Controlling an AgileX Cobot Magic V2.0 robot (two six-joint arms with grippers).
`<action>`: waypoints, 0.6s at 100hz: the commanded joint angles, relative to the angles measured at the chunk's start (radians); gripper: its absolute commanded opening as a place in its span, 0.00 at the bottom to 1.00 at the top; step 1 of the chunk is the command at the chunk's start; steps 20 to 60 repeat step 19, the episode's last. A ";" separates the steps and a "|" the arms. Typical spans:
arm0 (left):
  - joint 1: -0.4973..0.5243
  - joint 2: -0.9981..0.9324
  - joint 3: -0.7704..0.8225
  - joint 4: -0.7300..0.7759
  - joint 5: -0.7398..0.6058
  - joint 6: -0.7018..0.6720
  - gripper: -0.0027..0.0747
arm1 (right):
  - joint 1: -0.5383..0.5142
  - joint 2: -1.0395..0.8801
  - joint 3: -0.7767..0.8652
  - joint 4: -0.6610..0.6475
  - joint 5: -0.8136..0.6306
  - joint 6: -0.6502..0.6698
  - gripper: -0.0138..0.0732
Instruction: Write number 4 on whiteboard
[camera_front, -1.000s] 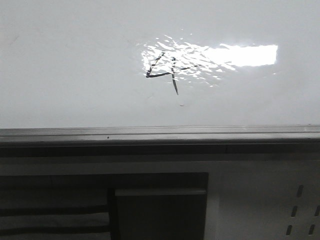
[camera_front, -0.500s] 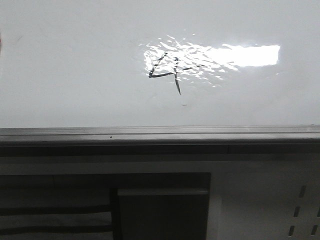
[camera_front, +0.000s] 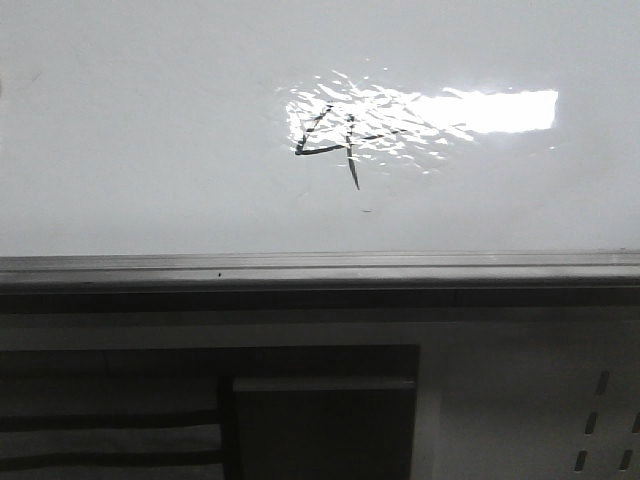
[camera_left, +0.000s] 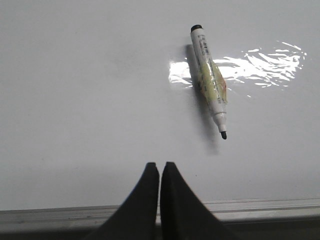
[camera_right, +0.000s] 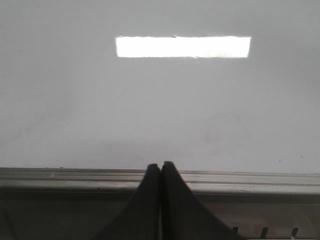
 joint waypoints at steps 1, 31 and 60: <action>0.003 -0.027 0.026 -0.009 -0.081 -0.003 0.01 | -0.003 -0.023 0.021 0.000 -0.070 -0.016 0.08; 0.003 -0.027 0.026 -0.009 -0.081 -0.003 0.01 | -0.003 -0.023 0.021 0.000 -0.070 -0.016 0.08; 0.003 -0.027 0.026 -0.009 -0.081 -0.003 0.01 | -0.003 -0.023 0.021 0.000 -0.070 -0.016 0.08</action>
